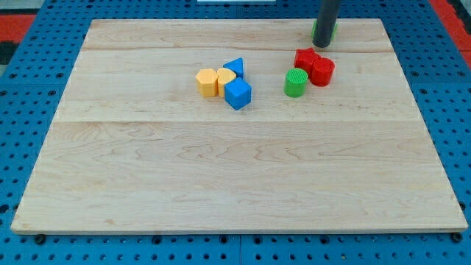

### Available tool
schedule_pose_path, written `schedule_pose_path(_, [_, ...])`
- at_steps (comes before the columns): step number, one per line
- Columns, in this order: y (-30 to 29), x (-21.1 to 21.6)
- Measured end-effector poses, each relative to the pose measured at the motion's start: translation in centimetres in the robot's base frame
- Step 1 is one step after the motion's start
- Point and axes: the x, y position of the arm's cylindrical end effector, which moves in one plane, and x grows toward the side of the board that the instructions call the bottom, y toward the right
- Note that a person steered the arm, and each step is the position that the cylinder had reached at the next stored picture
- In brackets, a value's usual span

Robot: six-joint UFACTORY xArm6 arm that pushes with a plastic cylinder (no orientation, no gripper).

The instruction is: Drag the red star to the bottom of green star

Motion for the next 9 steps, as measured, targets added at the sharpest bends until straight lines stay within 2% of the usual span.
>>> schedule_pose_path(1, [-0.2, 0.0])
schedule_pose_path(2, [-4.7, 0.0])
schedule_pose_path(3, [-8.8, 1.9])
schedule_pose_path(4, [-8.7, 5.6])
schedule_pose_path(5, [-5.6, 8.0])
schedule_pose_path(8, [-3.4, 4.1])
schedule_pose_path(9, [-3.4, 4.1])
